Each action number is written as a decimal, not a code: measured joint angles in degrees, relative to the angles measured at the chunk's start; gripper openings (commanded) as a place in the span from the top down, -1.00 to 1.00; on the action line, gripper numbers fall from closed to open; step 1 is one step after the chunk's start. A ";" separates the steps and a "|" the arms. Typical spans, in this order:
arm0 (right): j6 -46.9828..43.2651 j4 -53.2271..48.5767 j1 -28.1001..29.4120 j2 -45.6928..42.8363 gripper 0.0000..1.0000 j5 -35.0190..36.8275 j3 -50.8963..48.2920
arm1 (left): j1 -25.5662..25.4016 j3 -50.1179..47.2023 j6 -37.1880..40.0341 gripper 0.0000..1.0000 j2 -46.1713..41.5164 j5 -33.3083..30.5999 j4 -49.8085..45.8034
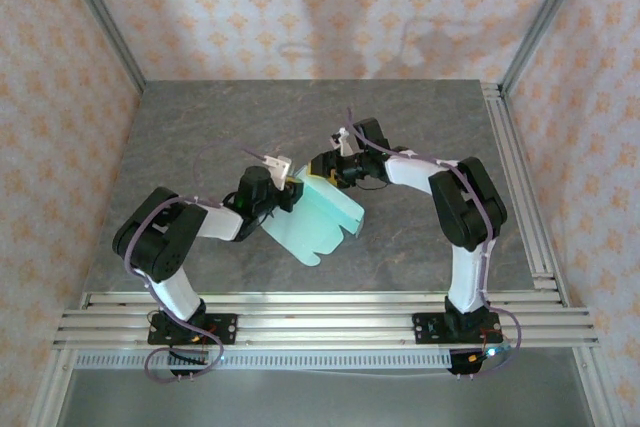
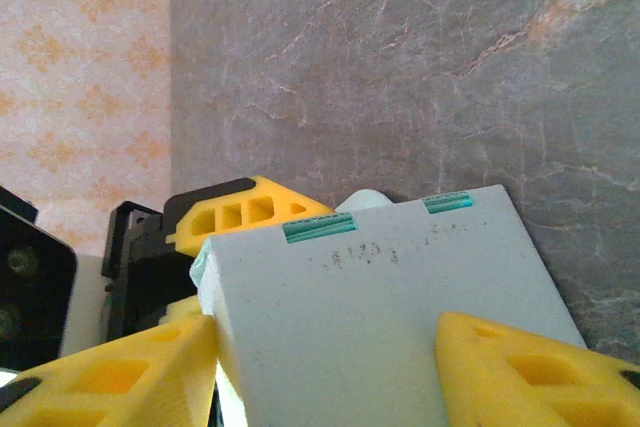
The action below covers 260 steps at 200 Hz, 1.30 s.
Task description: Fold the paper box
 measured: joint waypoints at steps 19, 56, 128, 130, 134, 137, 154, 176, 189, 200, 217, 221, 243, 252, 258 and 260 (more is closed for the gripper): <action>0.74 0.33 0.02 0.00 -0.17 -0.37 -0.15 | 0.00 -0.90 0.02 0.49 1.03 -0.04 2.27; 3.37 2.82 0.00 0.00 -0.17 -1.55 -0.92 | -0.11 -1.22 0.98 0.50 2.29 -0.24 5.01; 5.84 4.87 0.02 0.00 -0.16 -2.29 -1.36 | -0.85 -0.90 2.19 0.58 3.82 -0.24 6.01; 5.84 4.87 0.02 0.00 -0.16 -2.32 -1.36 | -0.85 -0.83 2.21 0.58 3.96 -0.24 6.01; 5.84 4.87 0.02 0.00 -0.16 -2.29 -1.36 | -0.85 -0.72 2.36 0.59 4.15 -0.24 6.01; 5.84 4.85 0.02 0.00 -0.16 -2.29 -1.36 | -0.85 -0.68 2.36 0.60 4.26 -0.24 6.01; 5.79 4.83 0.00 0.00 -0.16 -2.29 -1.36 | -0.87 -0.35 2.58 0.60 4.63 -0.24 5.97; 5.77 4.81 0.00 0.00 -0.16 -2.25 -1.36 | -0.96 0.17 2.62 0.62 5.07 -0.26 5.92; 5.77 4.81 0.00 0.00 -0.16 -2.25 -1.36 | -1.05 0.42 2.62 0.62 5.35 -0.28 5.95; 5.75 4.81 0.00 0.00 -0.16 -2.23 -1.36 | -1.11 0.52 2.60 0.62 5.42 -0.35 5.92; 5.75 4.81 -0.02 0.00 -0.16 -2.19 -1.36 | -1.14 0.81 2.58 0.58 5.73 -0.46 5.92; 5.75 4.81 -0.04 0.00 -0.16 -2.16 -1.36 | -1.14 0.87 2.56 0.56 5.86 -0.46 5.97; 5.75 4.74 0.00 0.00 -0.16 -2.21 -1.36 | -1.22 1.27 2.40 0.54 6.43 -0.48 5.99; 5.75 4.76 0.00 0.00 -0.16 -2.21 -1.36 | -1.22 1.33 2.38 0.53 6.45 -0.48 5.97; 5.75 4.76 0.00 0.00 -0.16 -2.21 -1.36 | -1.22 1.42 2.38 0.53 6.45 -0.48 5.97; 5.75 4.74 0.00 0.00 -0.16 -2.21 -1.36 | -1.22 1.46 2.38 0.54 6.47 -0.48 5.99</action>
